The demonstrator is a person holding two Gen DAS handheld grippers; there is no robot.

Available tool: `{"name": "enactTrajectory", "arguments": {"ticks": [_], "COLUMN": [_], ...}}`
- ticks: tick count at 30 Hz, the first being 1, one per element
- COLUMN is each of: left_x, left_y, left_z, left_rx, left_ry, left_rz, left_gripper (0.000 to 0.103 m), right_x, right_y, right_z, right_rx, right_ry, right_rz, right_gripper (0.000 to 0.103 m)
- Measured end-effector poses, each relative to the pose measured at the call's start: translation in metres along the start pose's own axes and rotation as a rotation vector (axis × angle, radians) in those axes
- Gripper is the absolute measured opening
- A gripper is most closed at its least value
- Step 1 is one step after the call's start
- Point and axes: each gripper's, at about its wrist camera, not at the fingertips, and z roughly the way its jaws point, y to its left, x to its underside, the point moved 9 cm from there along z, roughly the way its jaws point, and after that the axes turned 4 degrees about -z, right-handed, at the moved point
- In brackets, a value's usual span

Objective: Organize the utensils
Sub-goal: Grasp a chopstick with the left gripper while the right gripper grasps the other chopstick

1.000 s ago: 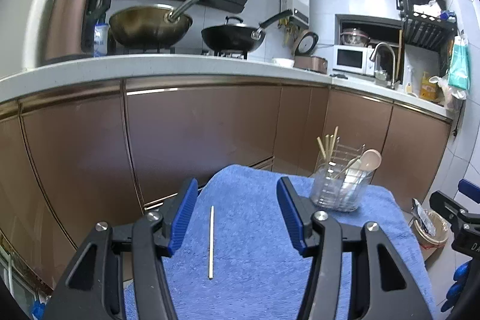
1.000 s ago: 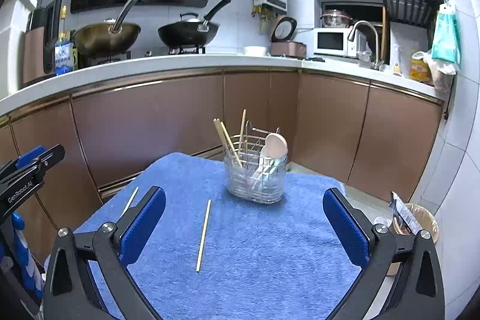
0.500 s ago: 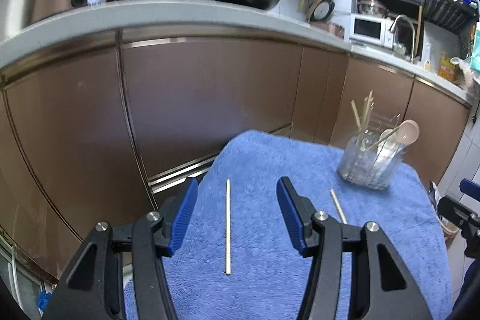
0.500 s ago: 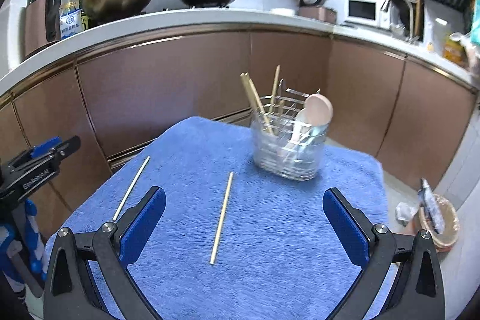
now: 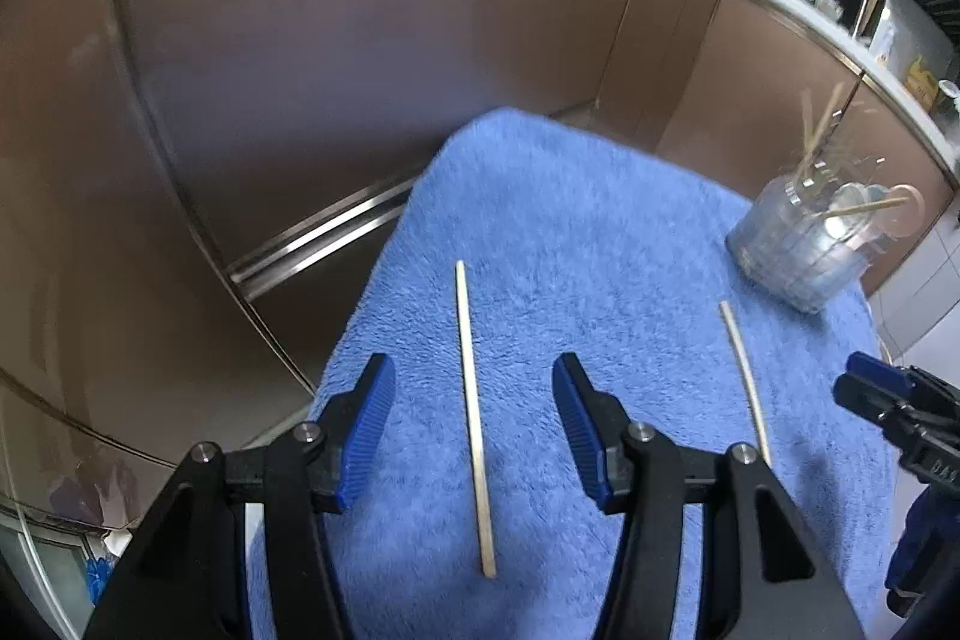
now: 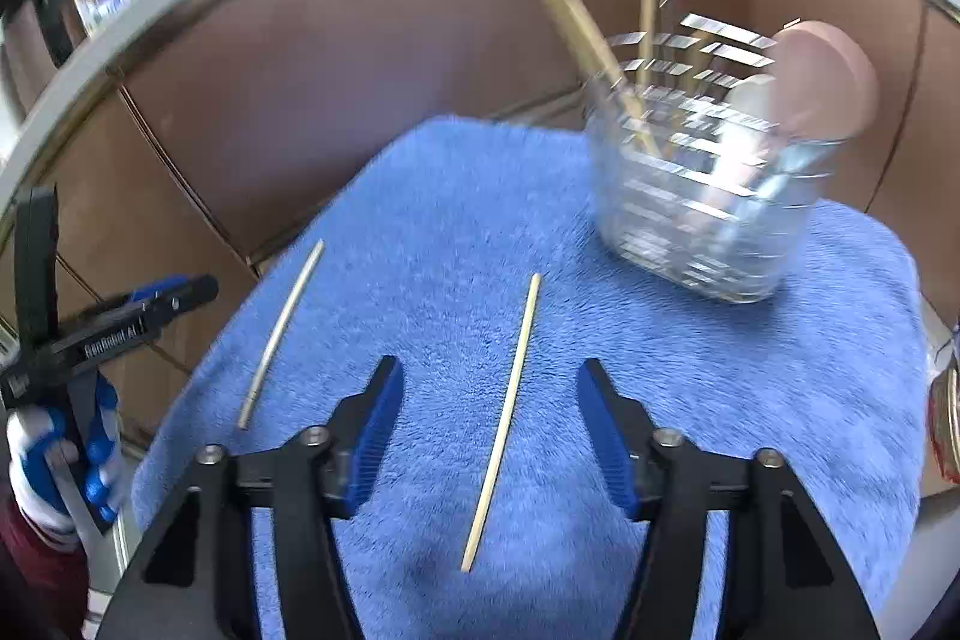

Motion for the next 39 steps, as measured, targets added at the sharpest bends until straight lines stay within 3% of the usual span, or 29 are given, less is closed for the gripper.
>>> {"name": "enactTrajectory", "arguments": {"ticks": [3, 9, 21, 27, 39], "left_x": [-0.008, -0.017, -0.013, -0.017, -0.016], "left_y": [0.005, 0.003, -0.005, -0.004, -0.01], "left_z": [0.026, 0.067, 0.107, 0.116, 0.118], "left_rx": [0.01, 0.038, 0.037, 0.032, -0.023], "left_ry": [0.079, 0.199, 0.351, 0.384, 0.365], "left_rz": [-0.012, -0.044, -0.01, 0.013, 0.043], "left_gripper": [0.052, 0.051, 0.02, 0.014, 0.005], "right_x": [-0.004, -0.014, -0.014, -0.015, -0.015], "right_y": [0.002, -0.004, -0.021, -0.025, -0.011], "right_z": [0.029, 0.074, 0.112, 0.121, 0.133], "right_rx": [-0.011, 0.007, 0.025, 0.029, 0.104], "right_ry": [0.082, 0.2, 0.297, 0.337, 0.394], "right_rz": [-0.016, -0.044, -0.029, -0.027, -0.128], "right_gripper": [0.043, 0.038, 0.024, 0.019, 0.009]}}
